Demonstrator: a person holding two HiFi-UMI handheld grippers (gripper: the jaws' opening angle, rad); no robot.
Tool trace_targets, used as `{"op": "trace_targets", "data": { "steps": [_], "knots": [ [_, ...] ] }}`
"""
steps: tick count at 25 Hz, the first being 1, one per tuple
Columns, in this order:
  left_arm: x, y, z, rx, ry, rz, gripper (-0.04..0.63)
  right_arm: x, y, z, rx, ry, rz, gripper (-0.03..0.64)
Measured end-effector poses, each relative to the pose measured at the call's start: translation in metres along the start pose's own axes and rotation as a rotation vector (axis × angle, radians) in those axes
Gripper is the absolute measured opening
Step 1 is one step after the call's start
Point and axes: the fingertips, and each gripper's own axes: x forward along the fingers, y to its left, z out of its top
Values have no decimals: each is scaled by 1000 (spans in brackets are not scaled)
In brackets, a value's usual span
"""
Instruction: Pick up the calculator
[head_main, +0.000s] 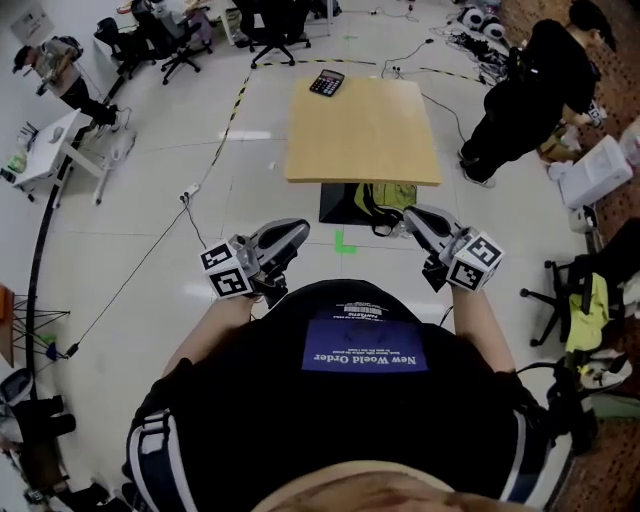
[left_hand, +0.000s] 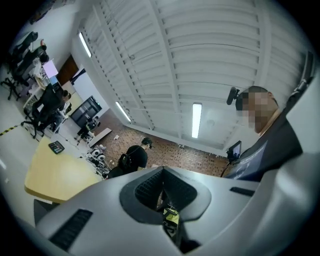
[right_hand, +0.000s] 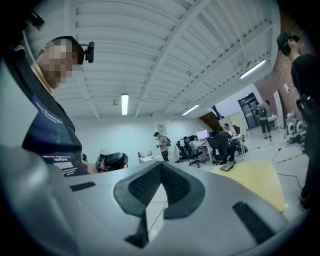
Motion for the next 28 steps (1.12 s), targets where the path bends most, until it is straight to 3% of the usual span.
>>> {"op": "trace_targets", "data": {
  "steps": [9,15,18,22,28],
  "knots": [
    [-43,96,66,8,22,-30,6,115,-18,10,5,16,-37,-14],
    [-48,141,74,-23,18,-6,6,153,-48,8,14,56,-34,-14],
    [-34,164,76,-33,21,24,6,165,-77,11,32,50,-12,-14],
    [2,190,86,8,13,57,6,182,-124,14,36,55,57,-14],
    [64,236,98,32,-42,169,6,200,-215,34,24,84,172,-14]
  ]
}}
